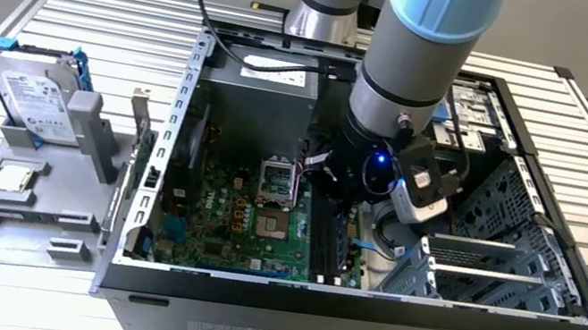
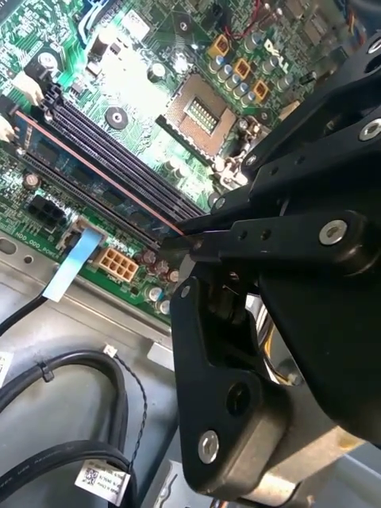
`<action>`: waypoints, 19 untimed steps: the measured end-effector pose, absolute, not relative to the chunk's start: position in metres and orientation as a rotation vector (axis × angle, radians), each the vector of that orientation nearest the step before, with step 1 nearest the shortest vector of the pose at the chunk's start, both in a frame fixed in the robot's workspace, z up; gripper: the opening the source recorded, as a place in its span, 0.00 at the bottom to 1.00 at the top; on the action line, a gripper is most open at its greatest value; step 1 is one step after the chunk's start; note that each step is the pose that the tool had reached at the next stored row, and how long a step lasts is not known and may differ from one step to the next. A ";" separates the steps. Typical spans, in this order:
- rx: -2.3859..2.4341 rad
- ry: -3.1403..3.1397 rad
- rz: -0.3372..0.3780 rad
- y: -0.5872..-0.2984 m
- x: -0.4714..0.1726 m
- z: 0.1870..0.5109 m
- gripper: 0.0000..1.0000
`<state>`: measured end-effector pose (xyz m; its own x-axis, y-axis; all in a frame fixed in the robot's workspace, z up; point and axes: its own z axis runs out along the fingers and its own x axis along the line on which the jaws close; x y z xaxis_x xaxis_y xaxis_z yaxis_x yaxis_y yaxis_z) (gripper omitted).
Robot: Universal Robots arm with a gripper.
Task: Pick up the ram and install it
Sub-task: 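Insert the ram into the slot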
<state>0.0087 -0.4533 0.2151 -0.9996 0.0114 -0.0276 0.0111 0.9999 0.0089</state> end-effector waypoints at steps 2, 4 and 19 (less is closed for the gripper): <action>0.018 3.114 0.013 -0.453 0.009 0.215 0.00; 0.018 3.114 0.013 -0.453 0.009 0.215 0.00; 0.056 3.113 0.013 -0.453 0.008 0.207 0.00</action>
<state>0.0083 -0.4531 0.2073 -0.9990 0.0358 -0.0275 0.0356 0.9993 0.0087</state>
